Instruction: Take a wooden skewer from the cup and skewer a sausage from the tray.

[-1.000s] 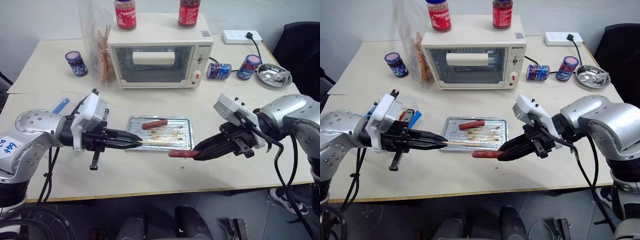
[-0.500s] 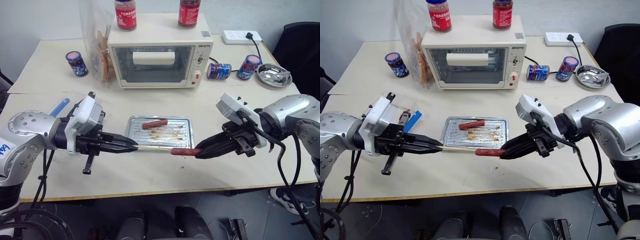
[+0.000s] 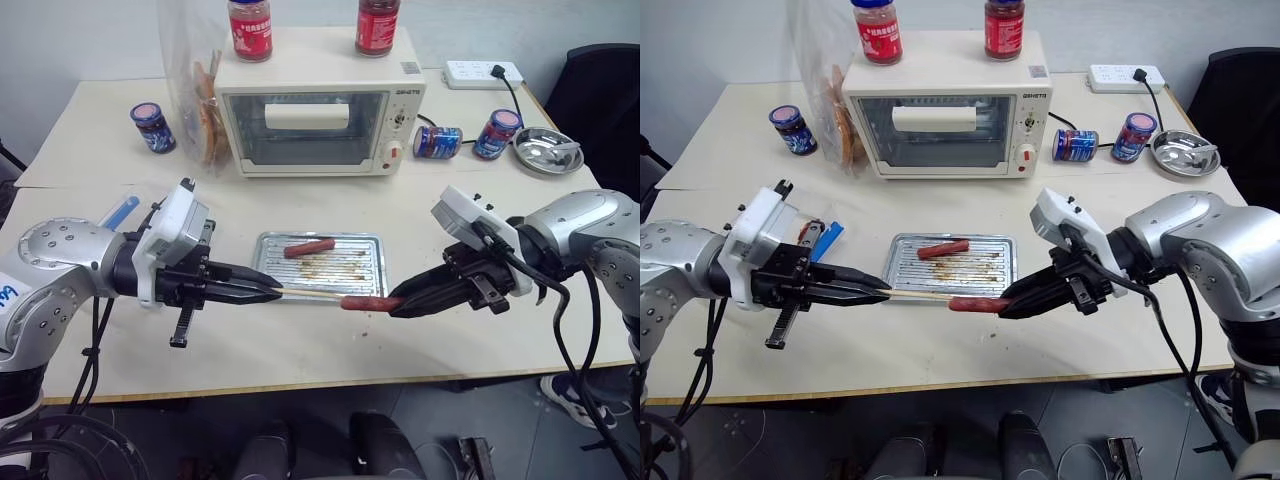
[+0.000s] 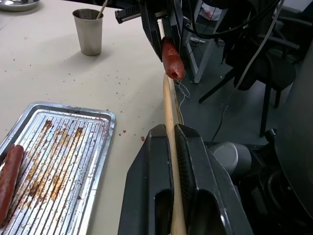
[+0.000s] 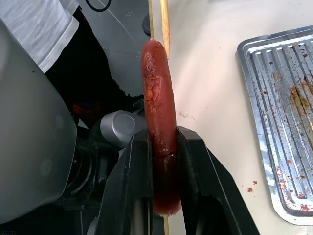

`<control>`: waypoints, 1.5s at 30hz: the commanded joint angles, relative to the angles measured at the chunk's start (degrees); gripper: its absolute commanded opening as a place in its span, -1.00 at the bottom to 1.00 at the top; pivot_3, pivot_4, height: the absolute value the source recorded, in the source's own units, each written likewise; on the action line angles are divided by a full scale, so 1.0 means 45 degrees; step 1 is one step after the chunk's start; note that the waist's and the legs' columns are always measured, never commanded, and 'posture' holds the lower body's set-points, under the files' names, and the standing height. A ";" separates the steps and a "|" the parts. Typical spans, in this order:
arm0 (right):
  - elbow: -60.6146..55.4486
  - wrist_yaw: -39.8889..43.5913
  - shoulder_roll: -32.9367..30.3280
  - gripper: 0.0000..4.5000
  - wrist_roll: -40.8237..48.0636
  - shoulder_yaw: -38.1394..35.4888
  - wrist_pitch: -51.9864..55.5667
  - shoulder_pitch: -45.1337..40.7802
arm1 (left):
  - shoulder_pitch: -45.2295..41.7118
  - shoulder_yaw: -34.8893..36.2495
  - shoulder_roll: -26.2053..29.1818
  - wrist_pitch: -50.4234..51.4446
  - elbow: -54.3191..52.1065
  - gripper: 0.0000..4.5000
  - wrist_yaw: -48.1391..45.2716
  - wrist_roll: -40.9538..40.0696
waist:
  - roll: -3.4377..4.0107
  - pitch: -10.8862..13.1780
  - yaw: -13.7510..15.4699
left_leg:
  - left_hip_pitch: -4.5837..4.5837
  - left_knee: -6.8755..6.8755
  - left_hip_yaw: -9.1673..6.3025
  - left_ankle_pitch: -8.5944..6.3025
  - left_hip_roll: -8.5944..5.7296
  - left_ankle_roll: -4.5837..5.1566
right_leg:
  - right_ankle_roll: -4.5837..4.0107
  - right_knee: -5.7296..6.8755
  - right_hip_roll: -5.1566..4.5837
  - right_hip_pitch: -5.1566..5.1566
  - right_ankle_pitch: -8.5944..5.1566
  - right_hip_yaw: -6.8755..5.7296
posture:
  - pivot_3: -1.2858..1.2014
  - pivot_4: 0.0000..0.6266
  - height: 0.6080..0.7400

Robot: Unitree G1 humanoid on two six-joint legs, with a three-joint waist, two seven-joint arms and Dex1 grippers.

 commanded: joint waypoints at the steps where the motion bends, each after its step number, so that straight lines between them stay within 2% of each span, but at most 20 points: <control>1: -0.0142 -0.0151 -0.0010 -0.83 0.0222 -0.0157 -0.0067 -0.0059 | -0.0313 0.0231 -0.0101 0.0028 -0.0216 -1.00 -0.0068 -0.0520 | 0.0000 0.0000 0.0003 | 0.0000 0.0002 0.0000 0.0000 0.0000 0.0000 | 0.0000 0.0001 0.0000 0.0000 0.0000 0.0000 | 0.03 -0.52 1.00; 21: 0.0192 -0.0332 -0.0121 -0.83 0.0295 -0.0244 -0.0146 0.0159 | 0.0101 0.0637 0.0561 -0.0015 0.0101 -1.00 -0.0738 -0.0403 | 0.0000 0.0000 -0.0004 | 0.0000 0.0007 0.0000 0.0000 -0.0002 0.0000 | 0.0000 0.0012 -0.0001 -0.0003 0.0000 0.0001 | 0.03 -0.52 1.00; 33: 0.0141 -0.0606 0.0145 -0.83 0.0870 -0.0390 0.0300 -0.0165 | 0.0099 0.0451 0.0394 -0.0020 -0.0073 -1.00 -0.0691 -0.0421 | 0.0000 0.0000 -0.0002 | 0.0000 0.0009 0.0000 0.0000 -0.0001 0.0000 | 0.0000 0.0016 -0.0001 -0.0004 0.0000 0.0002 | 0.03 -0.52 1.00; 45: -0.0246 -0.1539 0.0804 -0.83 0.2184 -0.0546 0.1228 -0.0781 | -0.0583 -0.0386 -0.0468 -0.0138 0.0025 -1.00 -0.0532 -0.0218 | -0.0001 0.0000 0.0006 | -0.0002 0.0016 0.0000 0.0001 -0.0004 -0.0001 | 0.0000 0.0019 -0.0002 -0.0004 0.0000 0.0000 | 0.03 -0.52 1.00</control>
